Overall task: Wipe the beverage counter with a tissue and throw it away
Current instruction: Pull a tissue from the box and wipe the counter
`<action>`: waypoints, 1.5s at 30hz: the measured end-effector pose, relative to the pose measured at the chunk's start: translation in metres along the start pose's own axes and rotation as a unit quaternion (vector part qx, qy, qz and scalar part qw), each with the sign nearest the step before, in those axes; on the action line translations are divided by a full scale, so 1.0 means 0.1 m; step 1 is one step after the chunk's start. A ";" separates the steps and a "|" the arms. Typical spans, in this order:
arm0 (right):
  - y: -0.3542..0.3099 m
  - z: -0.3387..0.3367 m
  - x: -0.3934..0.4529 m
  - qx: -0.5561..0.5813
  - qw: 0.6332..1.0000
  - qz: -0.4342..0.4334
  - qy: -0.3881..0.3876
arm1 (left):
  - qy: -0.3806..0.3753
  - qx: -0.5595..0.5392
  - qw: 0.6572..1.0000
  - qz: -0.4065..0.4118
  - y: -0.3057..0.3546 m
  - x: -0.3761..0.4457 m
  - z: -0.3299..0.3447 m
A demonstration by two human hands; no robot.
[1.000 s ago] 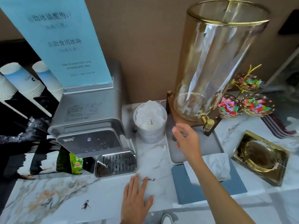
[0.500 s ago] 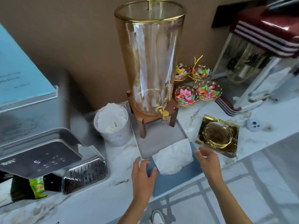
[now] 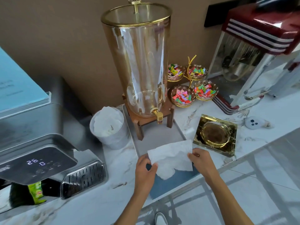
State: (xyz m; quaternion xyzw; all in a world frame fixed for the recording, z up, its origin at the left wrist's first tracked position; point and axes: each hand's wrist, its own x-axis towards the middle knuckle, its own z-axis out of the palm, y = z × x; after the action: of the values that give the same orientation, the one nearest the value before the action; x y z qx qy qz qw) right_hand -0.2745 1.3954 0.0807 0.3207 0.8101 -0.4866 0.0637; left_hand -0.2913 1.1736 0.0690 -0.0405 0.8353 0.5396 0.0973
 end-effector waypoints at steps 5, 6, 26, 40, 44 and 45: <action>-0.27 -0.13 -0.15 0.126 0.986 -0.103 -0.026 | -0.002 -0.080 0.997 0.011 0.26 -0.01 -0.36; -0.33 -0.13 -0.17 0.139 0.982 -0.120 -0.039 | 0.002 -0.088 0.996 0.021 0.29 -0.01 -0.42; -1.01 1.16 -0.69 0.158 0.906 -0.274 -0.281 | 0.179 -0.143 0.973 -0.010 -0.30 -0.79 -1.99; -1.31 2.49 -1.63 -0.003 0.887 -0.332 -0.322 | 0.284 -0.101 0.949 -0.090 -1.46 -1.69 -2.81; -1.27 2.85 -1.82 -0.071 0.879 -0.325 -0.342 | 0.283 -0.148 0.938 -0.136 -1.84 -1.94 -2.93; -1.27 2.94 -1.84 -0.092 0.878 -0.318 -0.346 | 0.283 -0.147 0.936 -0.149 -1.92 -1.99 -2.93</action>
State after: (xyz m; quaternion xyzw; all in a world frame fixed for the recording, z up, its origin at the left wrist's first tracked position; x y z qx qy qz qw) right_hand -0.2649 1.0264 0.0993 -0.1505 0.8359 -0.4837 0.2111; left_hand -0.0984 0.8205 0.0554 -0.3294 0.7239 0.6020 -0.0708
